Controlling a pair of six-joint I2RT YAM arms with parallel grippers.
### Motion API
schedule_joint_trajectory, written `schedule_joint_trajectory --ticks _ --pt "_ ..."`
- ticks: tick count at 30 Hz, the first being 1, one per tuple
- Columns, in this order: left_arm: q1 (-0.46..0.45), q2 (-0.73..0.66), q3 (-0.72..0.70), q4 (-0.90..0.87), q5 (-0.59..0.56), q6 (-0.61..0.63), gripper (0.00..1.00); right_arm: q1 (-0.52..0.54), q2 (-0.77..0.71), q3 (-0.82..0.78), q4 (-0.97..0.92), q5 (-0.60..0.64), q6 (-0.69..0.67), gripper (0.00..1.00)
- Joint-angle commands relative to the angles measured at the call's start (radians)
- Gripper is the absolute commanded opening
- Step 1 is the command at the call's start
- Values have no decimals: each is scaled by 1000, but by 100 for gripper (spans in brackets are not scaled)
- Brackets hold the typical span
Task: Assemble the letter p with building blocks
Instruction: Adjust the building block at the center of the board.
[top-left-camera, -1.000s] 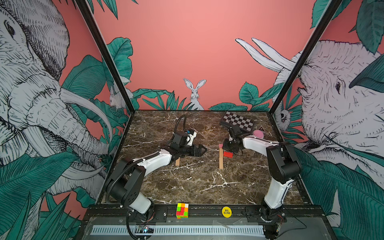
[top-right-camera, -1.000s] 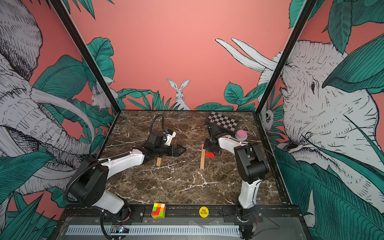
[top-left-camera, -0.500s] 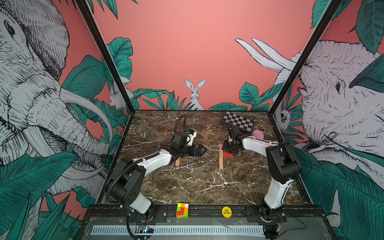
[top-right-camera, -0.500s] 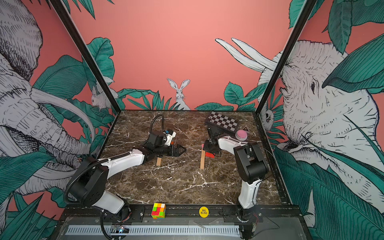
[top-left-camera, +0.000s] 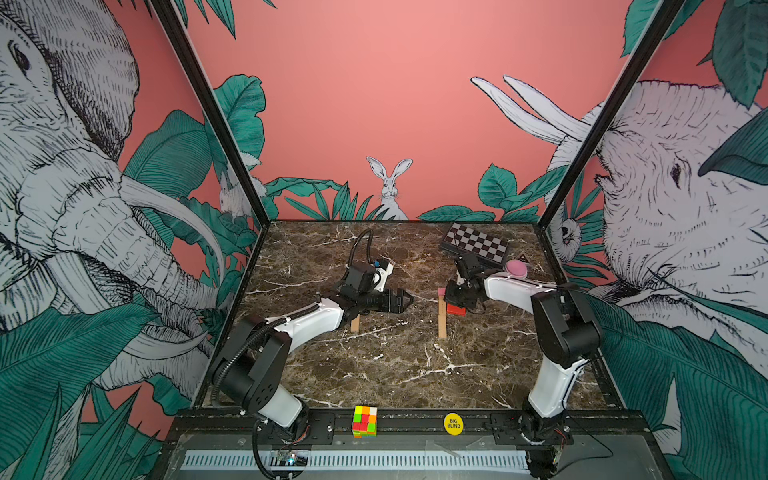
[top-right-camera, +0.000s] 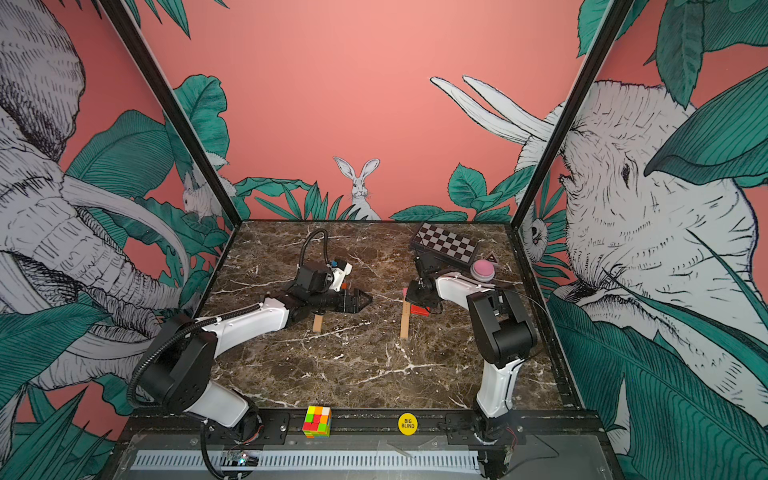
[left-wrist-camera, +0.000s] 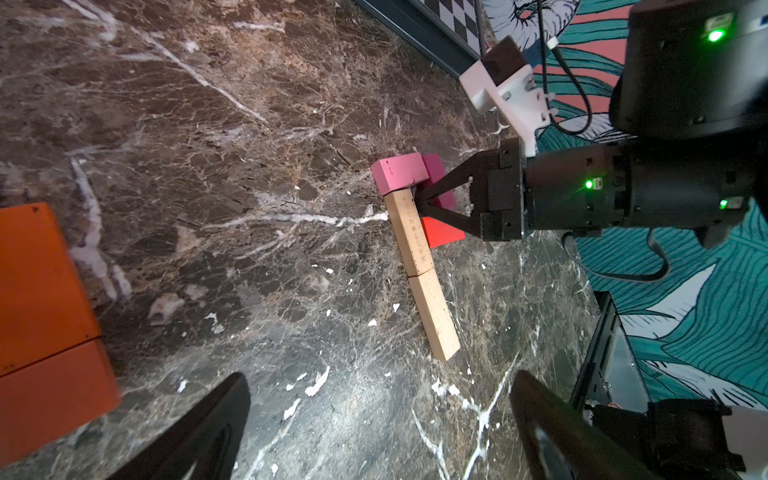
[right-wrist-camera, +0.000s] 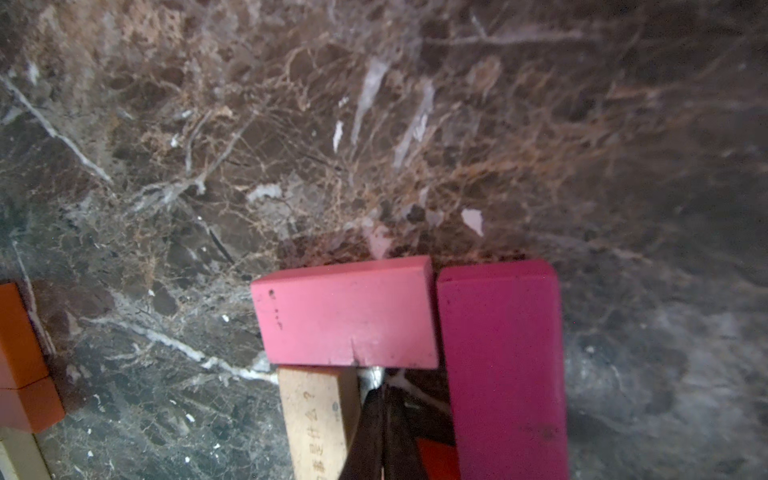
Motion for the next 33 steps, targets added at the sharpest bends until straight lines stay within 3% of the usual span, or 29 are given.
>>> schedule_joint_trajectory --ticks 1,33 --pt "5 -12 -13 3 -2 9 99 6 -10 -10 -7 -3 6 0" --pt "6 19 -6 21 9 -1 100 9 -30 -3 -6 -16 9 0"
